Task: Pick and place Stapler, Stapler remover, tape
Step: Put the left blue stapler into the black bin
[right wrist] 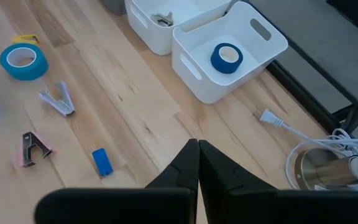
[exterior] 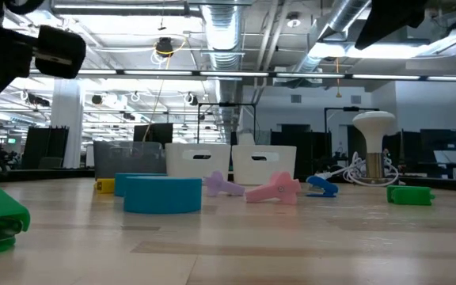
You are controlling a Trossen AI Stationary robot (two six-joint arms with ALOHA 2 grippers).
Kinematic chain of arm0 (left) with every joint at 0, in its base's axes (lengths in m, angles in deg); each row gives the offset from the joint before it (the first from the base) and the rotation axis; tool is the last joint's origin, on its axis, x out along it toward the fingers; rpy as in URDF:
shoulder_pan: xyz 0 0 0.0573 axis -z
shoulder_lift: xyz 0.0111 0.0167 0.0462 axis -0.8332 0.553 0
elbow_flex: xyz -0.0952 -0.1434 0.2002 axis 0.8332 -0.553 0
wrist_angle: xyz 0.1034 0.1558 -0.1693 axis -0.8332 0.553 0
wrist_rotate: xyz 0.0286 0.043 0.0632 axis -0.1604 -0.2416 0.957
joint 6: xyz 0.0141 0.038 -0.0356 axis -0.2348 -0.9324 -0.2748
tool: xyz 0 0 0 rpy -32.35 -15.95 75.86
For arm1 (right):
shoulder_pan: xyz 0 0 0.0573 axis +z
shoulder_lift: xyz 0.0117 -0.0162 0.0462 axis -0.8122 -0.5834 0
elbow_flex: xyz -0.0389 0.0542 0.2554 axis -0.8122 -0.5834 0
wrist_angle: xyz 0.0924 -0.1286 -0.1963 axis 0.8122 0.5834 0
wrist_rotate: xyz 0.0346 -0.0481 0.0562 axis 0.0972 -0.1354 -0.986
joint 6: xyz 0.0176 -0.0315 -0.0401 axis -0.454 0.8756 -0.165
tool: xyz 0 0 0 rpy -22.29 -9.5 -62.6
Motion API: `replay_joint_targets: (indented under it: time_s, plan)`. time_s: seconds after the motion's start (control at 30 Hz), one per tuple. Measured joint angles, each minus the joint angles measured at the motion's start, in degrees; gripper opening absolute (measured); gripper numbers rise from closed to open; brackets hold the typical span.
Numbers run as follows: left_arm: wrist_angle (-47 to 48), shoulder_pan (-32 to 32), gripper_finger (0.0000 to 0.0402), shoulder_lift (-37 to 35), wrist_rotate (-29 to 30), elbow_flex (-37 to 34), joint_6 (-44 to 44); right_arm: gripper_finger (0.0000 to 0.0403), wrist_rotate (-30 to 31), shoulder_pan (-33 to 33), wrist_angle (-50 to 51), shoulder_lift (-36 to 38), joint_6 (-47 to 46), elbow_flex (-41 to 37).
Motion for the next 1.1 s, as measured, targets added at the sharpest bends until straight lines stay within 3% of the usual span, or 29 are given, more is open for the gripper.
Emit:
replay_joint_targets:
  time_s: [0.27, 0.6, 0.8, 1.1]
  plan:
    - [-1.3, 0.0, 0.0174, 0.0, 1.3, -6.6, 0.0, 0.0, 0.0, 0.0, -0.5, -0.2, -0.3, 0.0]
    - [-12.2, 0.0, 0.0176, -0.1, 2.2, -11.2, 0.0, 0.0, 0.0, 0.0, -1.5, -0.2, -0.4, 0.0]
    - [-13.0, 0.0, 0.0176, -0.1, 2.1, -13.4, 0.1, 0.0, 0.0, 0.0, -2.1, -0.2, -0.5, 0.0]
    - [-13.8, -0.1, 0.0134, -0.3, 1.7, -15.8, 2.5, 0.0, 0.0, 0.0, -2.9, -0.2, -0.4, 0.0]
